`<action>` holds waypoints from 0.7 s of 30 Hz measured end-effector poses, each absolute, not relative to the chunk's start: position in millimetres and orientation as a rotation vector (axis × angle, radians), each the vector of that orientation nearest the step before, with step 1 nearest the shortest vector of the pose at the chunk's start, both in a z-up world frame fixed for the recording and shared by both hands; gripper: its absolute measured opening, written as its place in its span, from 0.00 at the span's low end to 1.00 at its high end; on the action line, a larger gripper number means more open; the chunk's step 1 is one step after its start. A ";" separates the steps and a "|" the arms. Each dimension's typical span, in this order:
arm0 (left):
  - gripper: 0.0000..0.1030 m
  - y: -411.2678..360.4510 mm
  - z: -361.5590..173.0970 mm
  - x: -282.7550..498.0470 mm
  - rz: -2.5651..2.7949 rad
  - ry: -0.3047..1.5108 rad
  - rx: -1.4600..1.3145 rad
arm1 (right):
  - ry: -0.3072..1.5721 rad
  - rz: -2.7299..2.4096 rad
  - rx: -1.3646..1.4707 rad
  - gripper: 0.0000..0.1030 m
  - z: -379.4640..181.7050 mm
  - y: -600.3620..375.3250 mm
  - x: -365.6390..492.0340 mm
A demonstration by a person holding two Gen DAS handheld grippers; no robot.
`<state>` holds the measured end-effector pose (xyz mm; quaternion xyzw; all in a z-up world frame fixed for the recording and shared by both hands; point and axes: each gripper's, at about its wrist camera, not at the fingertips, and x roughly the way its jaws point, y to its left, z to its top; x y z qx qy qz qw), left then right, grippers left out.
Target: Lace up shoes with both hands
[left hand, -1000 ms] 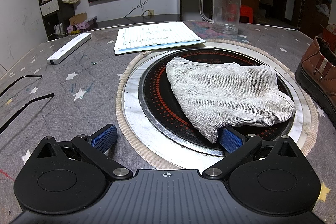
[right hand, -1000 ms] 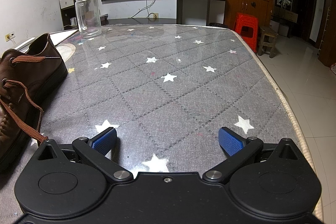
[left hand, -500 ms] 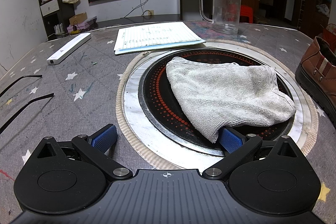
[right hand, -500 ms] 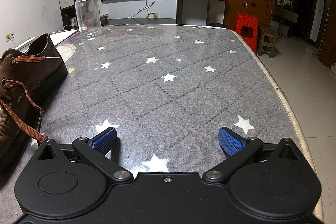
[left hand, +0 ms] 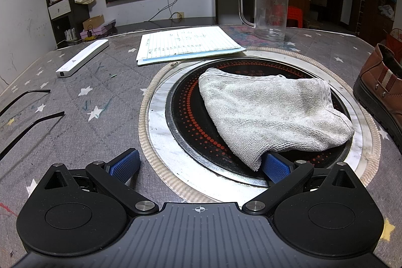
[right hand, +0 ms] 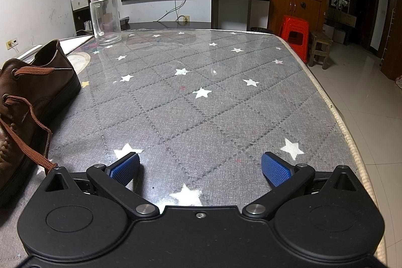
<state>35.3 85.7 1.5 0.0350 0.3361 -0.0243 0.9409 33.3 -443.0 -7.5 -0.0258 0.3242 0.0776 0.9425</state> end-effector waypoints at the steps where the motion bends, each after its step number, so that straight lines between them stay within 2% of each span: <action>1: 1.00 86.2 1.4 35.7 -0.050 0.686 0.071 | 0.661 0.158 -0.053 1.00 -7.5 -443.0 33.3; 21: 1.00 84.6 1.5 34.5 -0.050 0.686 0.071 | 0.661 0.158 -0.053 1.00 -7.5 -443.0 33.2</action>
